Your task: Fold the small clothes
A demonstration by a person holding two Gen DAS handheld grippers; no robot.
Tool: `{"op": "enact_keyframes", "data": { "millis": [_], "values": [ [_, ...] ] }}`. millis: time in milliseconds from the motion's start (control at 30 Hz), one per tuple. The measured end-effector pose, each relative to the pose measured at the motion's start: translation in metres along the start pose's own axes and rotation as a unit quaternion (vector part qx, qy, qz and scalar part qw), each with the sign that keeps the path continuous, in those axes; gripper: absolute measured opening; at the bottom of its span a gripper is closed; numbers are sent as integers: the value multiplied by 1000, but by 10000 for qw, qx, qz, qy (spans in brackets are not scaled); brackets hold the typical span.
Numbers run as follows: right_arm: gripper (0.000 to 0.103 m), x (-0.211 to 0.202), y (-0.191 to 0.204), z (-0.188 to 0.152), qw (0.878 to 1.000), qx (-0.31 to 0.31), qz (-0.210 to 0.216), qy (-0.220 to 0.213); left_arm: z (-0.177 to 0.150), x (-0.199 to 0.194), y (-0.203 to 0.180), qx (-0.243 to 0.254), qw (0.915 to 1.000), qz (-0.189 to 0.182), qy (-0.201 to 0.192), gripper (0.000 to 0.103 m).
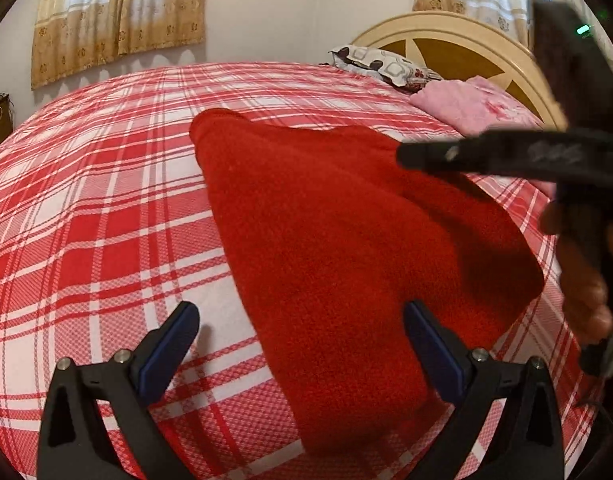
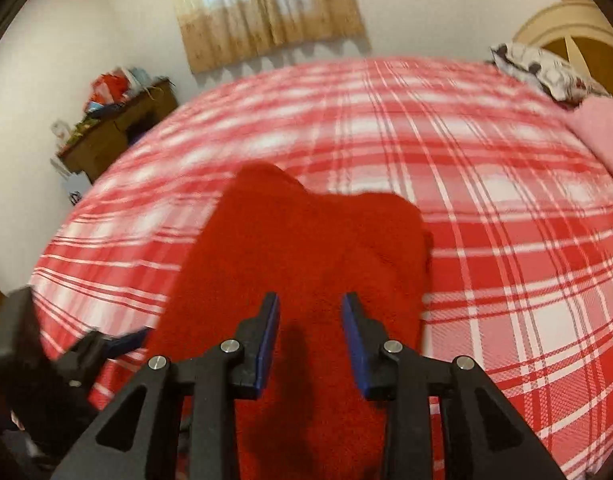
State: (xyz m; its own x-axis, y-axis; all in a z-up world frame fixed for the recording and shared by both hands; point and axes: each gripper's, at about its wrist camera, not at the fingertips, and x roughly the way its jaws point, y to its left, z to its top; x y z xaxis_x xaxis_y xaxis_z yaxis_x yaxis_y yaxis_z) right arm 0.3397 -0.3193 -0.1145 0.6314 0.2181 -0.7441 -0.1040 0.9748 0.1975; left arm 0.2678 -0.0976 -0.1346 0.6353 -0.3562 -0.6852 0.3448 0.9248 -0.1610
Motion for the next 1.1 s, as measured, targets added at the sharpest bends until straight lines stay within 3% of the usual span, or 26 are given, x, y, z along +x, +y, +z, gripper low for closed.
{"op": "enact_keyframes", "data": {
  "millis": [267,533,767,867,1000,1100],
  "values": [
    [31,-6,-13,-16,9999,70,-87,-121,1,4,-3,62,9997,-178,126,103],
    [31,-10,-26,-27,9993,259,25,-264,0,4,-4,130,9996,-184,159,103],
    [31,-9,-22,-26,9996,118,-125,-229,1,6,-7,196,9995,-151,190,103],
    [31,-10,-33,-32,9989,257,148,-372,1,6,-6,180,9995,-177,195,103],
    [31,-14,-29,-32,9985,257,133,-462,-1,-1,-5,180,9996,-231,37,103],
    [33,-26,-33,-30,9966,369,263,-685,-3,-17,0,93,9986,-355,-371,103]
  ]
}}
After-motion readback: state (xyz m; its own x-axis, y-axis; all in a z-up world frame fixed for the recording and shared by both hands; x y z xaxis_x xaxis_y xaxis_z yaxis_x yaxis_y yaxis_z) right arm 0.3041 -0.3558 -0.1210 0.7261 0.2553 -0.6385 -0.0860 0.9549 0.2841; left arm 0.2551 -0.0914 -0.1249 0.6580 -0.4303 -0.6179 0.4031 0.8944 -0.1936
